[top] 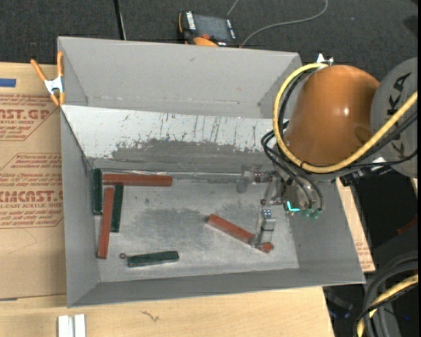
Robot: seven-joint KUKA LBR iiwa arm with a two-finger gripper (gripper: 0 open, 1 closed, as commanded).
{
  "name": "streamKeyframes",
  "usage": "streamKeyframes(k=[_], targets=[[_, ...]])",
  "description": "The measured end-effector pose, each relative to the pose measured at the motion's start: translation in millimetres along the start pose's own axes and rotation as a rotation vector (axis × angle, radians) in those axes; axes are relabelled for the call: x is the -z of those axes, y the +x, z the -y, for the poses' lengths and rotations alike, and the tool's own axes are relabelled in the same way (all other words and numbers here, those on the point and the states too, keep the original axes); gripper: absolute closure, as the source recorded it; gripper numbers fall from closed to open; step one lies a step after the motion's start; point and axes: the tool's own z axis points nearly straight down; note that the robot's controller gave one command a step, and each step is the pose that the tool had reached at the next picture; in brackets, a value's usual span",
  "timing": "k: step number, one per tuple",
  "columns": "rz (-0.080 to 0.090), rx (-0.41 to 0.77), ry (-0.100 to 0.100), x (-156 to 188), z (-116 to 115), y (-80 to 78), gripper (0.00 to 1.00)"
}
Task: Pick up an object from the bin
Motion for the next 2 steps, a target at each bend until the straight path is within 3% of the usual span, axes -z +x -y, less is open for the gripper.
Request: streamKeyframes(k=[1, 2], targets=[[0.001, -0.452, -0.001, -173.1, 36.9, -12.5, 0.0], [0.006, -0.451, -0.002, -173.6, 36.4, -12.4, 0.0]])
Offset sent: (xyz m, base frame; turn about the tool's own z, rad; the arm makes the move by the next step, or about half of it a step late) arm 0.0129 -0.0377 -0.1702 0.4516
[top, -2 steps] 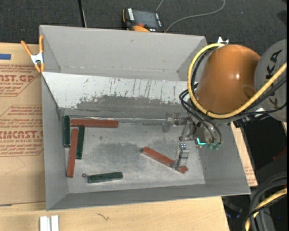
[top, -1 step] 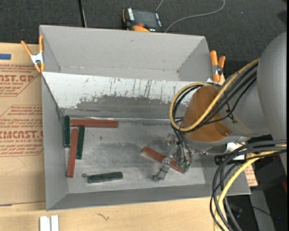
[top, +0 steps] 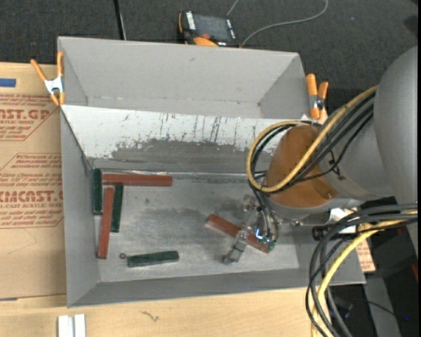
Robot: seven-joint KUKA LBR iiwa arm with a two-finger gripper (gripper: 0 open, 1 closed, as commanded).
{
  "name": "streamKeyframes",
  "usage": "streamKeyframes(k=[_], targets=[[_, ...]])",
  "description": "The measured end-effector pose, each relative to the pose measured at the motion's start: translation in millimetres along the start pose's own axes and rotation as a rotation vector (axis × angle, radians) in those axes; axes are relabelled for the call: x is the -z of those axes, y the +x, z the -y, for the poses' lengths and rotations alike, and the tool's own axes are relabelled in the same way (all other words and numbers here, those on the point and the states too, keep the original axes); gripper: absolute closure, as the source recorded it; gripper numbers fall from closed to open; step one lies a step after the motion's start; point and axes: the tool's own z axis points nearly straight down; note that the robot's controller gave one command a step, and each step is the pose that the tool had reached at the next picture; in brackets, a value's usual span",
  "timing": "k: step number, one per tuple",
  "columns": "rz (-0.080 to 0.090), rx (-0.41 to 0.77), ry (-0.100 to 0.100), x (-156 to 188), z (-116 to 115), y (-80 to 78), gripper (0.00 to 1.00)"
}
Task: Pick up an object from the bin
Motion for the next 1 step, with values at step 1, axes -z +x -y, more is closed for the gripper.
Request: streamKeyframes(k=[1], targets=[[0.0, 0.0, 0.0, -0.2, -0.3, 0.1, 0.0]])
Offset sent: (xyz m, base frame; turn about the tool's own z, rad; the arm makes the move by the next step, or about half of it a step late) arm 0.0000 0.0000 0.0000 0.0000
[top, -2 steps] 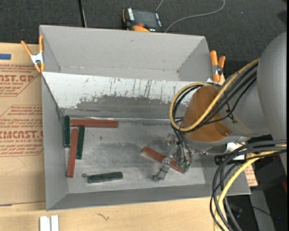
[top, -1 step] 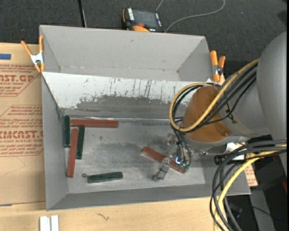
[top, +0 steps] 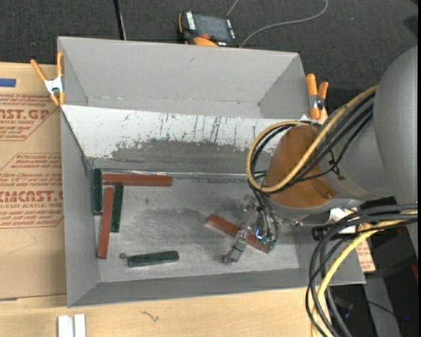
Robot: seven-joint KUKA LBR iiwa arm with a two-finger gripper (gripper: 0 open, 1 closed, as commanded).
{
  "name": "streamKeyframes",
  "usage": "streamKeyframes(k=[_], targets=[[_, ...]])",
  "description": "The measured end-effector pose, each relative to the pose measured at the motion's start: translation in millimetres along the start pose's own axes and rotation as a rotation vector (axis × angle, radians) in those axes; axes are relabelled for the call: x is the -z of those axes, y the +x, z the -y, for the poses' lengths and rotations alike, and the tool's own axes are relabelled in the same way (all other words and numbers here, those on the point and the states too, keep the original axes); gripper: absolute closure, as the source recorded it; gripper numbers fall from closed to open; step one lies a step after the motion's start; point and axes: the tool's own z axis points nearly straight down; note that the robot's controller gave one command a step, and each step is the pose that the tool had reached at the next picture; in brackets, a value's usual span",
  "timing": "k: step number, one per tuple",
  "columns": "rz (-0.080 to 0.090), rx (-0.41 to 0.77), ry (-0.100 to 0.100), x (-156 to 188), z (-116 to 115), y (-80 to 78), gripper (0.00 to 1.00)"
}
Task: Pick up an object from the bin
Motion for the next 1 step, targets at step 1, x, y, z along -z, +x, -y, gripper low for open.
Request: streamKeyframes(k=[1], targets=[[0.0, 0.0, 0.0, -0.2, -0.2, 0.0, 0.0]])
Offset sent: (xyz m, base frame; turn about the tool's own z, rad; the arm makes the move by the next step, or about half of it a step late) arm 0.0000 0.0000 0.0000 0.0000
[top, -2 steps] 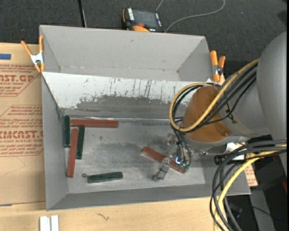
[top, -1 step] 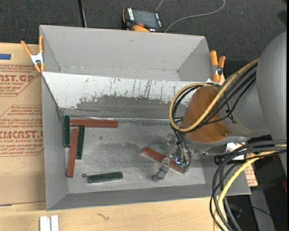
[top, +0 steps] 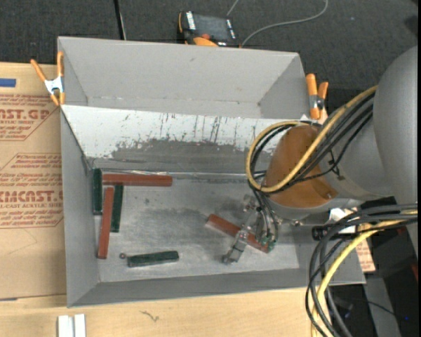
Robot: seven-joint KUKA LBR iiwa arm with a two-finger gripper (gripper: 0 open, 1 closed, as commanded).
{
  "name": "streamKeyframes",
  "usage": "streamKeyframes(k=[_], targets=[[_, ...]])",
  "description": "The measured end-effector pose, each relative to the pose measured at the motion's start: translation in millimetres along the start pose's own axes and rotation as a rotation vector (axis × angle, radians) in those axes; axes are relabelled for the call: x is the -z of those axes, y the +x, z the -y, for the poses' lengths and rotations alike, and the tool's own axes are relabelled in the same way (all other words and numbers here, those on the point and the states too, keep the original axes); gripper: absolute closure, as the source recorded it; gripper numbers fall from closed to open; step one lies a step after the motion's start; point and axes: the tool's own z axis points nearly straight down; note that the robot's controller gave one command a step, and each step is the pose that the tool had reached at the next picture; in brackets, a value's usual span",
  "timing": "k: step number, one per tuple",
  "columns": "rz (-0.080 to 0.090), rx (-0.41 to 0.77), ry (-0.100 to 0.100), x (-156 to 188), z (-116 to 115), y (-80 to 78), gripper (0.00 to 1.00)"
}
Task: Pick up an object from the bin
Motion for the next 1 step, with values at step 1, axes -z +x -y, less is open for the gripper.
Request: streamKeyframes(k=[1], targets=[[0.0, 0.0, 0.0, -0.1, -0.1, -0.1, 0.0]])
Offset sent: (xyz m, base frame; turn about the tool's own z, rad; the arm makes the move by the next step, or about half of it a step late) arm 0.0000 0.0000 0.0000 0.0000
